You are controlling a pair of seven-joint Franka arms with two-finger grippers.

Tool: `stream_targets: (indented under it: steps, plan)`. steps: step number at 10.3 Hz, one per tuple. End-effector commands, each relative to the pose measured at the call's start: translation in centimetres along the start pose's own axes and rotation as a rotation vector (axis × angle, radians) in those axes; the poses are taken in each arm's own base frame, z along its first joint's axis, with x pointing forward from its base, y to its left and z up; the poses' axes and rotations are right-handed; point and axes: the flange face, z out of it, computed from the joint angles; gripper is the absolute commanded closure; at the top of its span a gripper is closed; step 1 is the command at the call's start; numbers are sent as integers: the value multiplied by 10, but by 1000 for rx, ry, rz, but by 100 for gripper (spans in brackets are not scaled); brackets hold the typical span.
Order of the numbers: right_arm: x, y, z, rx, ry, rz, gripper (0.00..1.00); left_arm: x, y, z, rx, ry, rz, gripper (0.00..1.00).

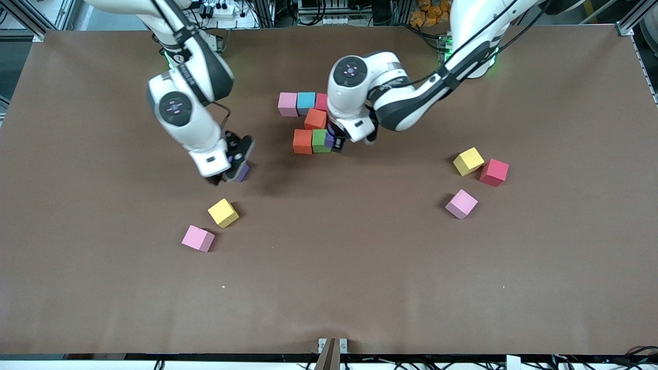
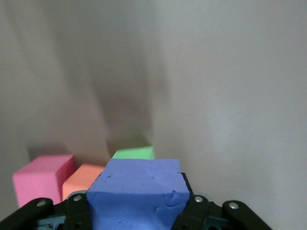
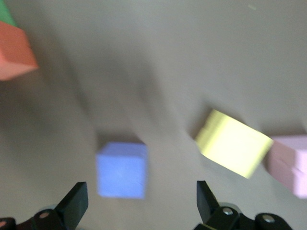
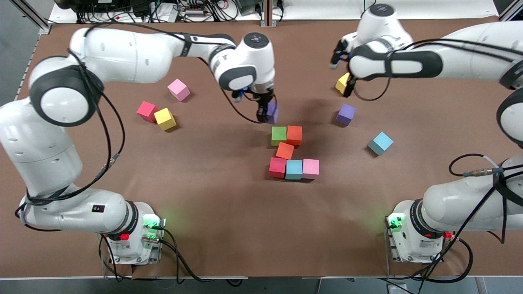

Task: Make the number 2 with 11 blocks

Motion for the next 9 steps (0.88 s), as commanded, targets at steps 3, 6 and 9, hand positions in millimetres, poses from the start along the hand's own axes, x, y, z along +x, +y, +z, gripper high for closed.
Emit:
stream_targets:
  steps: [3, 6, 9]
  plan:
    - [-58, 73, 29, -18, 27, 34, 0, -82, 7, 26, 38, 8, -128, 57]
    - [-66, 124, 31, -81, 33, 14, 0, -116, -2, 26, 9, -3, -160, 56]
    - [-75, 151, 39, -105, 26, 12, 0, -142, 10, 26, -34, -96, -175, 54]
